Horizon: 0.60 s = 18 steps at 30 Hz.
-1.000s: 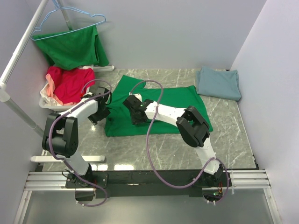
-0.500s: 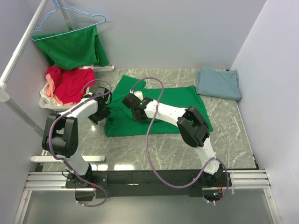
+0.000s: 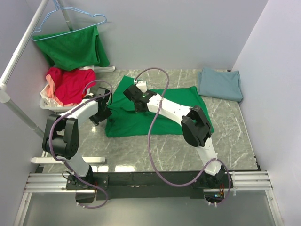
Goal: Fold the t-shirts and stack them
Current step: Fold the tshirt
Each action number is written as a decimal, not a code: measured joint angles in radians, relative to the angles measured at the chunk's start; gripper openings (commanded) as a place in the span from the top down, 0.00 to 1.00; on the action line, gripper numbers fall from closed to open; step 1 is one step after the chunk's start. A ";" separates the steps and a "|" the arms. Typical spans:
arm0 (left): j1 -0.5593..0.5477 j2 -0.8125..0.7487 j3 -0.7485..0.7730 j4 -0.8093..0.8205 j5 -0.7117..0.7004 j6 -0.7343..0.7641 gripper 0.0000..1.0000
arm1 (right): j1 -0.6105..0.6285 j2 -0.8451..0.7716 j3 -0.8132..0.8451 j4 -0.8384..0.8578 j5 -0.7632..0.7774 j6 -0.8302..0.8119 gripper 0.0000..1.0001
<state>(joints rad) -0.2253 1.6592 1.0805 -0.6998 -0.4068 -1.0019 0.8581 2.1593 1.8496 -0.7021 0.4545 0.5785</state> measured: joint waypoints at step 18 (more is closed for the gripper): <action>0.002 0.000 0.000 0.007 0.022 0.026 0.37 | -0.093 0.057 -0.058 -0.055 0.035 0.110 0.44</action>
<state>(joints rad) -0.2237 1.6592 1.0805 -0.6930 -0.3847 -0.9764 0.7647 2.2166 1.7912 -0.7567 0.4900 0.6884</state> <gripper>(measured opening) 0.643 0.551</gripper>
